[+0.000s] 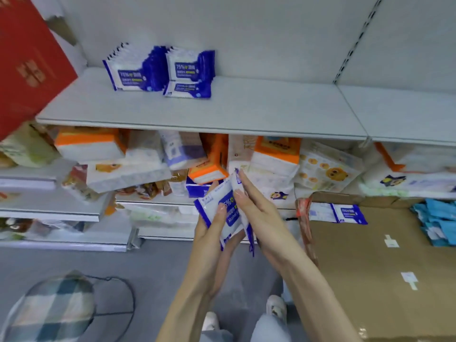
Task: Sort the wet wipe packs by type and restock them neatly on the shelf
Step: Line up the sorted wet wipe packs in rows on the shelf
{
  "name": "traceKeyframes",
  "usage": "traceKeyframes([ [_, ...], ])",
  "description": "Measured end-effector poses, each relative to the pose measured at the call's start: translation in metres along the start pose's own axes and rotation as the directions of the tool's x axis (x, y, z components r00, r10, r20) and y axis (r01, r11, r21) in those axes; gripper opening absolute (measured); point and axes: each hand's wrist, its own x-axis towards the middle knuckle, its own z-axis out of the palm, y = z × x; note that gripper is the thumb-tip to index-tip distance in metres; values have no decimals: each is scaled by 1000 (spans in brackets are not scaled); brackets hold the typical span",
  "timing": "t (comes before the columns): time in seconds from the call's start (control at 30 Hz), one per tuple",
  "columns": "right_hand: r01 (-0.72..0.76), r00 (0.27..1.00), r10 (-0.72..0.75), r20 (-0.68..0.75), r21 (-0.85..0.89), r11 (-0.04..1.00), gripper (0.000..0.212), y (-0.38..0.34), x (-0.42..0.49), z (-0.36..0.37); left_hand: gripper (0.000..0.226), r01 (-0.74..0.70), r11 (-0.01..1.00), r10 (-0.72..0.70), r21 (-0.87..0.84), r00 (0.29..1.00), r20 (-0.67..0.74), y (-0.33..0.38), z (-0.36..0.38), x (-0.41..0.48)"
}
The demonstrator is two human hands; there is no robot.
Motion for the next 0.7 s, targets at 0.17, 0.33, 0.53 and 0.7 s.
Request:
traceKeyframes([
  [0.17, -26, 999, 30, -43, 93, 995, 67, -7, 0, 25, 38, 1, 997, -2, -81, 1000, -17, 26, -19, -11],
  [0.33, 35, 959, -50, -278, -58, 998, 66, -8, 8, 47, 40, 42, 990, -54, -134, 995, -85, 33, -29, -10],
  [0.53, 70, 949, -91, -302, -80, 994, 54, -12, 33, 39, 45, 62, 984, -85, -169, 988, -132, 43, -28, 16],
  [0.7, 10, 979, 0, -204, 46, 999, 47, -32, 73, 26, 29, 4, 992, -25, -127, 986, -166, 63, -28, 53],
])
